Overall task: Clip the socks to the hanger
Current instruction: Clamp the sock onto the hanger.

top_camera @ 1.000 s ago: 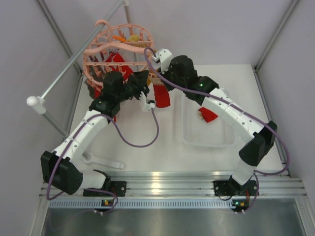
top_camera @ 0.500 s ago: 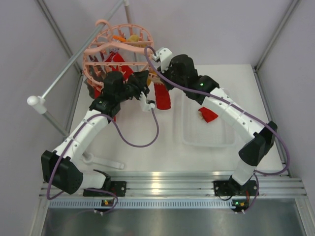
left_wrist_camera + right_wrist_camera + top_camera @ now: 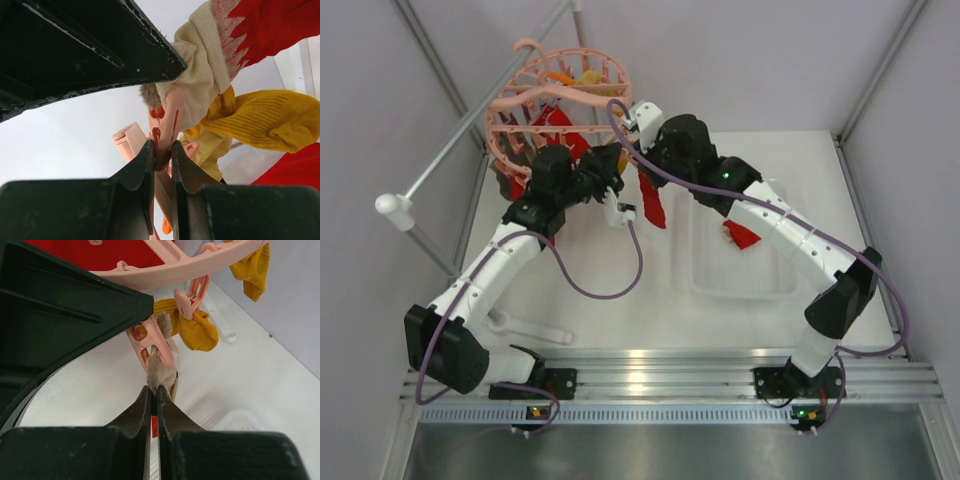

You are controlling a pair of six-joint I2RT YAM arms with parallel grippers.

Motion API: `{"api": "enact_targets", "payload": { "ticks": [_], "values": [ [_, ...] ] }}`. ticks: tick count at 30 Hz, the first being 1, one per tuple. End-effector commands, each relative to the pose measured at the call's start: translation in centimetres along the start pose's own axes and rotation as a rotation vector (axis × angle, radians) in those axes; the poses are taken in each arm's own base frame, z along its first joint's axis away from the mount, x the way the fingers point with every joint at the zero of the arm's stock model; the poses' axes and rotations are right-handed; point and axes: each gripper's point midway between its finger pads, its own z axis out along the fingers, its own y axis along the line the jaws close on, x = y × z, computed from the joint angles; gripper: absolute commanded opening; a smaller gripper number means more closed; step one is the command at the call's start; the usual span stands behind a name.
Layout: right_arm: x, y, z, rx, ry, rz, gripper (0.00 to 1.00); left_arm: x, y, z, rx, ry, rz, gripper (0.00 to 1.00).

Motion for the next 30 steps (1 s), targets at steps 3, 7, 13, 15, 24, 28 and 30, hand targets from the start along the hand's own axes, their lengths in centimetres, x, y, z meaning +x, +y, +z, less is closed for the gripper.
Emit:
{"api": "enact_targets", "payload": {
  "ticks": [3,7,13,15,24,28,30],
  "values": [
    [-5.9,0.3,-3.1,-0.014,-0.17,-0.002,0.0,-1.3,-1.6,0.9,0.031,-0.054,0.039,0.0],
    [-7.0,0.0,-3.3,-0.01,-0.199,-0.003,0.0,-1.4,-1.9,0.8,0.038,-0.053,0.073,0.0],
    [-7.7,0.0,-3.3,-0.012,-0.213,-0.01,0.0,-1.3,-1.8,0.9,0.026,-0.043,0.099,0.0],
    [-7.6,0.0,-3.2,-0.015,-0.211,-0.017,0.0,-1.1,-1.3,1.0,0.0,-0.035,0.097,0.12],
    [-6.5,-0.1,-2.3,-0.007,-0.183,-0.024,0.0,-0.7,-0.1,0.5,-0.052,-0.01,0.057,0.5],
    [-6.2,-0.3,-2.2,-0.002,-0.176,-0.023,0.0,-0.6,-0.1,0.2,-0.053,0.001,0.043,0.55],
    [-6.1,-0.6,-2.2,0.007,-0.174,-0.022,0.0,-0.6,0.2,-0.1,-0.059,0.007,0.045,0.58]
  ]
}}
